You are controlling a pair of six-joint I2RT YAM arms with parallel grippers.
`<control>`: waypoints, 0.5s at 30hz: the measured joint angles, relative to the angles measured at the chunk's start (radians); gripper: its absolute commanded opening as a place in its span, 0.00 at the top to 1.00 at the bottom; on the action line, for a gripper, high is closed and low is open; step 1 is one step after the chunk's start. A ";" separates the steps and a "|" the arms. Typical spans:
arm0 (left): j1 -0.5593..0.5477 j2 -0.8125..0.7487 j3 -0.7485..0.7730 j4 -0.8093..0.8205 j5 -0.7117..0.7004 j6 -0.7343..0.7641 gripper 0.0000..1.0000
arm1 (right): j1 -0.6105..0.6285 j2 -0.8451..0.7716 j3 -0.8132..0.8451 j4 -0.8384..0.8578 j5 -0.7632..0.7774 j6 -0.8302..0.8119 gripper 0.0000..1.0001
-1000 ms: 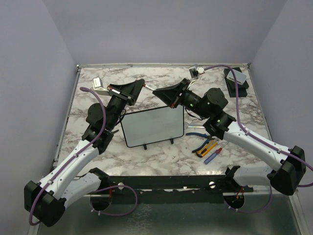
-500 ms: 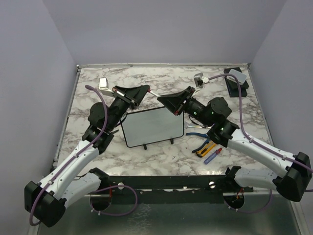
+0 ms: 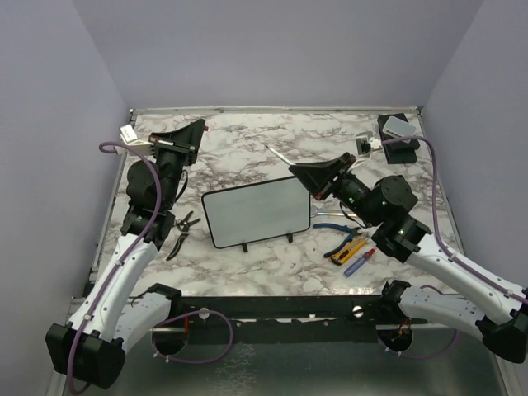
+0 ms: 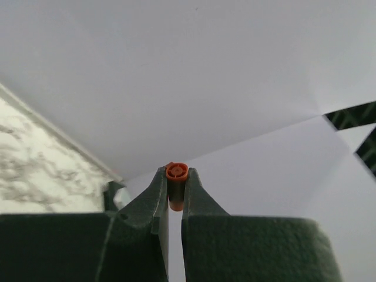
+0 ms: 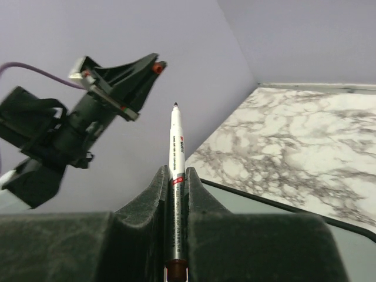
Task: Write a sentence on the whiteboard
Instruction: Place the pen cap at the center of the board.
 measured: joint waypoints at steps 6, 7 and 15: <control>0.006 0.008 0.290 -0.354 0.143 0.385 1.00 | 0.000 -0.061 0.063 -0.209 0.225 -0.089 0.99; 0.004 0.015 0.349 -0.412 0.176 0.457 1.00 | 0.000 -0.060 0.087 -0.247 0.269 -0.109 0.99; -0.315 0.072 0.437 -0.760 0.281 0.867 1.00 | -0.056 -0.036 0.182 -0.407 0.539 -0.241 0.99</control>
